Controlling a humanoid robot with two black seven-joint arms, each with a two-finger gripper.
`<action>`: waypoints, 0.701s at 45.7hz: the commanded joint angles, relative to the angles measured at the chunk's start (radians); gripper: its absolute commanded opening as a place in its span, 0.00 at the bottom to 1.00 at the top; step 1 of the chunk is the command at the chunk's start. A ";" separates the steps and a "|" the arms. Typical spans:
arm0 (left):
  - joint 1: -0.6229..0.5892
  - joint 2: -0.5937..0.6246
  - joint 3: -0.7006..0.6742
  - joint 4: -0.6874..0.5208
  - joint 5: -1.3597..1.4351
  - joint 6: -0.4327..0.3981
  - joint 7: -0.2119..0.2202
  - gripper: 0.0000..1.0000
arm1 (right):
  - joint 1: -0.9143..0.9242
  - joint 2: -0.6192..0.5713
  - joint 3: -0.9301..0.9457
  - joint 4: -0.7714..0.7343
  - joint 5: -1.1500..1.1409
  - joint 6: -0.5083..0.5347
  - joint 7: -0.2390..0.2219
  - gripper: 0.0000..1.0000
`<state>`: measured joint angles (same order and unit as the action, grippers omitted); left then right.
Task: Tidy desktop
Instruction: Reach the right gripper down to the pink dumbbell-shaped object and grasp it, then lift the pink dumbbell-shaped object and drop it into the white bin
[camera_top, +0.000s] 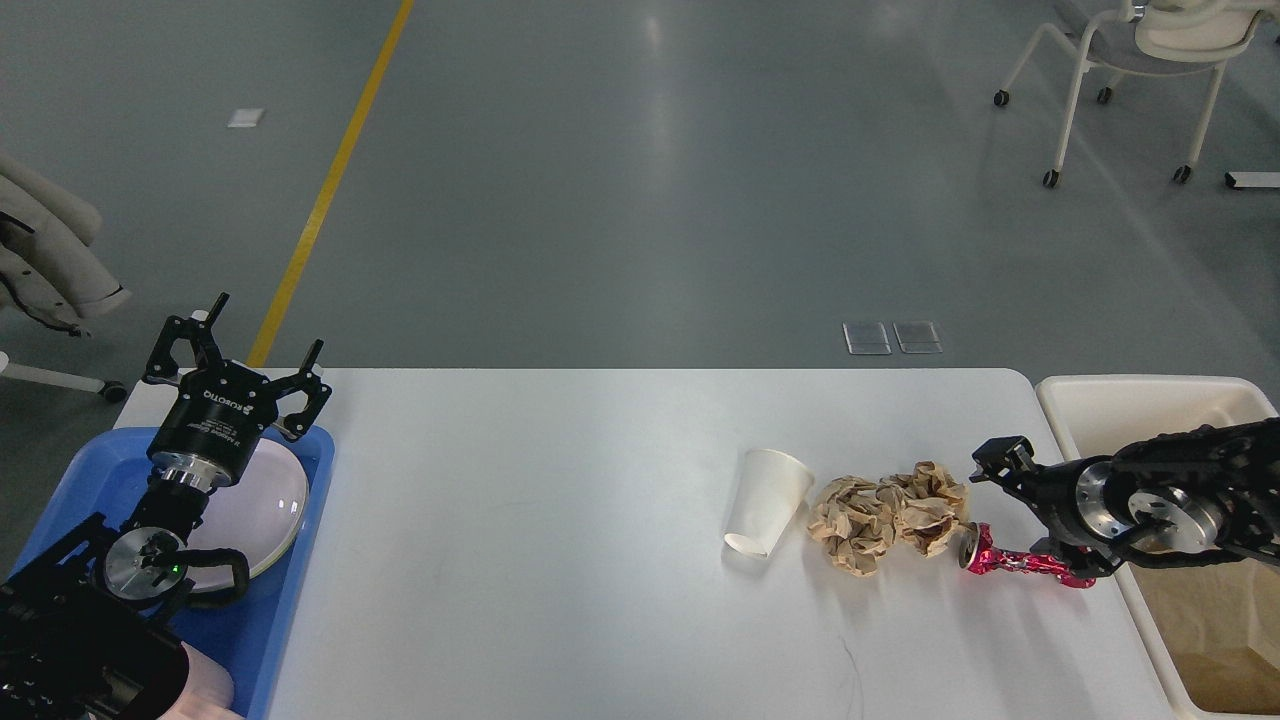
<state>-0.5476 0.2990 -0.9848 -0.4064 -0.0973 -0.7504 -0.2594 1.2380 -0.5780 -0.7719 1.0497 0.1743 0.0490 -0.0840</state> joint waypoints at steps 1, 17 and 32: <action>0.000 0.002 0.000 0.000 -0.001 0.000 0.000 1.00 | -0.052 0.003 0.023 -0.031 0.007 -0.035 -0.017 1.00; 0.000 0.000 0.000 0.000 0.001 0.000 0.000 1.00 | -0.219 0.020 0.146 -0.135 0.007 -0.109 -0.013 1.00; 0.000 0.000 0.000 0.001 -0.001 0.000 0.000 1.00 | -0.285 0.084 0.171 -0.192 0.004 -0.169 -0.003 0.43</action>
<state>-0.5476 0.2993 -0.9848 -0.4066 -0.0973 -0.7503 -0.2593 0.9692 -0.4970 -0.6069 0.8610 0.1798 -0.1132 -0.0915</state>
